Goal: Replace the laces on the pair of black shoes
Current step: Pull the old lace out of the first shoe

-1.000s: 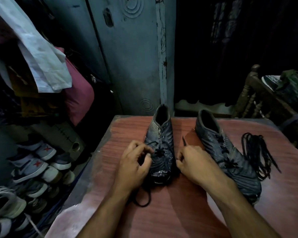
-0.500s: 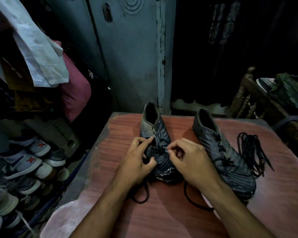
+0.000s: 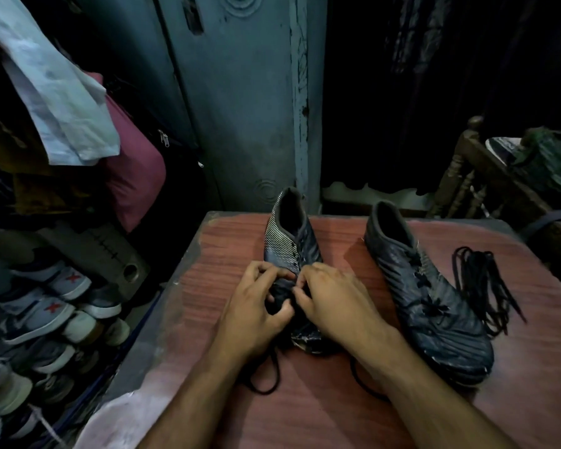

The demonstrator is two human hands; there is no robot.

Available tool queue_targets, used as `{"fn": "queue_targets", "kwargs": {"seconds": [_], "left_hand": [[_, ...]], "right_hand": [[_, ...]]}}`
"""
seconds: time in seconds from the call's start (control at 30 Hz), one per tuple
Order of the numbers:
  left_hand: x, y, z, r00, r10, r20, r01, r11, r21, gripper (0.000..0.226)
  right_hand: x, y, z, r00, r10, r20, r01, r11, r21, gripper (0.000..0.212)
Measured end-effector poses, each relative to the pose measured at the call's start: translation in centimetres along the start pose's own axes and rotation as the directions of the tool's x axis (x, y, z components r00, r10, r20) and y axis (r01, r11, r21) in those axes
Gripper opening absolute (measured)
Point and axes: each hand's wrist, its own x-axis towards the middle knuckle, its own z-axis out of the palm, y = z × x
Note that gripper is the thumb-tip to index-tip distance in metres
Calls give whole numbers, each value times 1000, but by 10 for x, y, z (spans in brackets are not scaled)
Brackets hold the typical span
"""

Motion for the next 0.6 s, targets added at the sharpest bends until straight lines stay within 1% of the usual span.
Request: {"fn": "queue_targets", "kwargs": {"seconds": [0.1,0.2,0.33,0.4,0.47,0.53,0.6], "left_hand": [[0,1,0,1000,2,-1,-2,1000,5,46],[0,1,1,1000,0,4,0,1000,18,47],[0,0,1,999,15,-36,-14,999,34,38],[-2,-1,2,996,41,-75,-35,996,79,30],[-3,1,2,992,70,-106,-55,988,143,25],[-4,2,1,988,110,-112,-81,968,237,21],[-4,1,2,982,152,-108,-112,943,315,21]], "right_hand": [[-3,4,1,1000,-14,-11,15,999,40,17],[-8,5,-1,1000,-8,-24,11,989,149,13],[-8,4,-2,1000,4,-21,1,967,253,13],[-8,6,-3,1000,-5,-3,6,948,317,16],[-12,10,-4,1000,-29,-9,30,929,368,15],[-19,14,-4,998,-56,-8,55,931,361,10],[-25,17,-3,996,-84,-17,85,934,346,12]]}}
